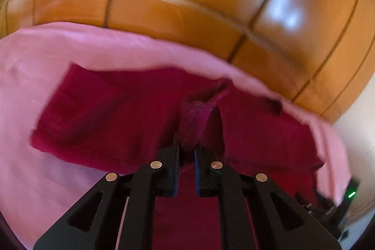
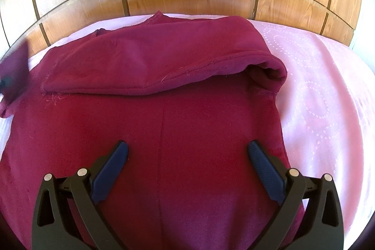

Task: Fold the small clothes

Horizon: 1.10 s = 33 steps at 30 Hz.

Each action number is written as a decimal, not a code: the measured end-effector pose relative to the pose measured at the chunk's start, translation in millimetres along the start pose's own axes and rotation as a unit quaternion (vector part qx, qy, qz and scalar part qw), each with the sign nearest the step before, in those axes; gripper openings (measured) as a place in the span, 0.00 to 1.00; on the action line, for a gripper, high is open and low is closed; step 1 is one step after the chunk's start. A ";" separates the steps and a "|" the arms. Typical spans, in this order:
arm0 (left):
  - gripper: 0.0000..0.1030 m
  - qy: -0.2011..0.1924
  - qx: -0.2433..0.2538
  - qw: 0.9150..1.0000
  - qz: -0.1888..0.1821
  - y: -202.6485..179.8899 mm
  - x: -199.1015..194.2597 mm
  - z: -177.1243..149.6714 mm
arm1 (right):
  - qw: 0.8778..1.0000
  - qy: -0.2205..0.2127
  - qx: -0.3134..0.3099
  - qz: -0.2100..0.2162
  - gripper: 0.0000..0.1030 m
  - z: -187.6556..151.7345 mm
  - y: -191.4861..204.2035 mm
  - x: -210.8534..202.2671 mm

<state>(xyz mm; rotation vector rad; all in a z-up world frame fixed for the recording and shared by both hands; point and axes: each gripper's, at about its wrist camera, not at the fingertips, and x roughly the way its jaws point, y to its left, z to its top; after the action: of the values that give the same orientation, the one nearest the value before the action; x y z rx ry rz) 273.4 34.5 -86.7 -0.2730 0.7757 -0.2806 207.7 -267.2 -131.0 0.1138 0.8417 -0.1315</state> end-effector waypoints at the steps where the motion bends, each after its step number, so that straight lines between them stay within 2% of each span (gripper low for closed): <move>1: 0.20 0.011 0.008 1.000 0.000 -6.2 7.5 -3.5 | 1.000 0.000 0.001 0.001 0.98 0.2 -0.4 0.0; 3: 0.59 0.019 0.008 1.000 -0.010 -9.9 5.1 -17.3 | 1.000 0.000 0.002 0.002 0.98 -0.2 -0.2 -0.4; 4: 0.65 0.012 0.003 1.000 -0.015 -11.3 2.2 -22.5 | 1.000 0.000 0.002 0.002 0.98 -0.2 -0.2 -0.4; 11: 0.66 -0.015 -0.010 1.000 -0.018 -12.7 -34.3 -61.1 | 1.000 0.007 0.001 0.008 0.98 4.6 -0.3 -2.9; 12: 0.66 -0.014 -0.006 1.000 -0.017 -14.4 -40.1 -71.5 | 1.000 0.008 0.000 0.018 0.97 8.1 0.2 -5.6; 14: 0.66 -0.013 0.009 1.000 -0.011 -17.2 -46.9 -90.6 | 0.997 0.009 0.010 0.081 0.90 20.7 5.3 -14.1; 15: 0.66 -0.012 0.014 1.000 -0.010 -17.2 -47.9 -97.3 | 0.992 0.017 0.016 0.120 0.85 27.1 10.7 -16.5; 16: 0.66 -0.007 0.020 1.000 -0.012 -17.1 -46.7 -104.2 | 0.980 0.037 0.027 0.193 0.78 35.9 21.1 -16.3; 17: 0.66 -0.003 0.024 1.000 -0.011 -15.9 -46.3 -110.6 | 0.967 0.055 0.034 0.245 0.74 43.0 34.9 -15.2; 18: 0.66 -0.002 0.025 1.000 -0.008 -14.8 -43.4 -113.8 | 0.962 0.063 0.032 0.265 0.72 46.6 44.6 -14.2; 21: 0.66 -0.004 0.018 1.000 -0.019 -9.1 -38.7 -117.5 | 0.927 0.121 0.020 0.354 0.72 60.7 100.8 3.8; 23: 0.66 -0.006 0.009 0.999 -0.031 -4.2 -36.5 -118.5 | 0.914 0.154 0.020 0.374 0.72 68.5 130.1 21.4; 26: 0.67 -0.012 0.000 0.999 -0.046 0.2 -36.3 -120.4 | 0.910 0.187 0.029 0.368 0.71 77.7 159.1 48.9; 27: 0.68 -0.014 0.000 0.999 -0.048 0.2 -36.9 -122.2 | 0.912 0.195 0.036 0.359 0.62 79.4 165.6 57.4; 28: 0.70 -0.018 0.003 0.998 -0.052 -0.3 -37.2 -123.7 | 0.913 0.203 0.037 0.352 0.46 81.4 173.4 66.2; 29: 0.71 -0.020 0.005 0.998 -0.054 -0.7 -37.6 -124.8 | 0.914 0.209 0.031 0.348 0.38 82.7 181.9 72.3; 31: 0.72 -0.020 0.007 0.998 -0.053 -1.9 -37.8 -125.3 | 0.920 0.210 0.016 0.332 0.14 82.7 192.4 73.3; 33: 0.73 -0.021 0.008 0.998 -0.057 -1.6 -38.1 -125.8 | 0.932 0.185 -0.011 0.312 0.05 87.6 201.3 62.1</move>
<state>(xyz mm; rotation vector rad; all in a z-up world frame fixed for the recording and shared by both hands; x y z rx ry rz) 157.0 28.8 -147.4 -0.3084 0.7178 -0.3871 345.4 -86.5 -109.9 0.3886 1.1448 0.5127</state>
